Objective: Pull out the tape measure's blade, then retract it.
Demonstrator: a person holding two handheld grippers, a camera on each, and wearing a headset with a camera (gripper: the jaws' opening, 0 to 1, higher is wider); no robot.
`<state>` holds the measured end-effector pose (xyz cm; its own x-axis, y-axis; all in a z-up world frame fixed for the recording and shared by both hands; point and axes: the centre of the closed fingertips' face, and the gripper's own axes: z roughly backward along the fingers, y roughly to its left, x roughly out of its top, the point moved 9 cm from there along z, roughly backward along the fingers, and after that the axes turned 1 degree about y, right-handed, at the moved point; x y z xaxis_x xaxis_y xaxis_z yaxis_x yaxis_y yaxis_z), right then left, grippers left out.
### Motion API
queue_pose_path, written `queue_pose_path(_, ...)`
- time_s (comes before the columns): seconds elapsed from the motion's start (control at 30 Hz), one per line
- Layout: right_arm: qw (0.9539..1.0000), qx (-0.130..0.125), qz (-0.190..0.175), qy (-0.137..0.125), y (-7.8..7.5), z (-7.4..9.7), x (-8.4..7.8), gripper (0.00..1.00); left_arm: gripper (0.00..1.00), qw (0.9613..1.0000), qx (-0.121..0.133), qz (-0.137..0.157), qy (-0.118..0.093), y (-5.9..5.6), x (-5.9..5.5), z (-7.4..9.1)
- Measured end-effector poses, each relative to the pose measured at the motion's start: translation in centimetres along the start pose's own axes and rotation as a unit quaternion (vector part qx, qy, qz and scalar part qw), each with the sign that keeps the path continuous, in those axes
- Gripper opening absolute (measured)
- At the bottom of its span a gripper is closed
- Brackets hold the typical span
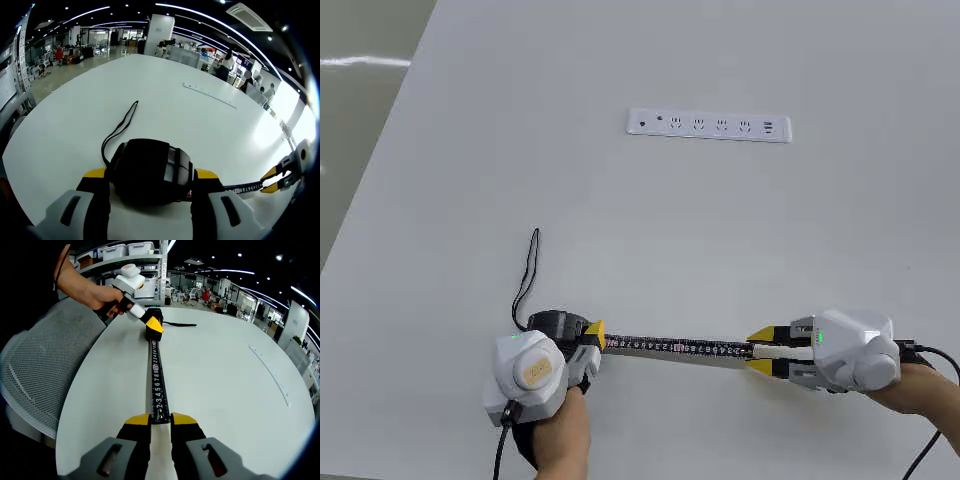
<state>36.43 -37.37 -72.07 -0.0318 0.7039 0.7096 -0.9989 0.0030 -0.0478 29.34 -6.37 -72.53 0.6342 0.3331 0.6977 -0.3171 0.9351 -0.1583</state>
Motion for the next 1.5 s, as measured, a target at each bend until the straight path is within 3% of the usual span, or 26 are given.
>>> queue_pose_path(1.5,0.9998,-0.014,0.009,-0.014,-0.3,0.4,1.6,0.13,0.62,0.9987,-0.035,0.036,0.01,1.0,0.4,0.1)
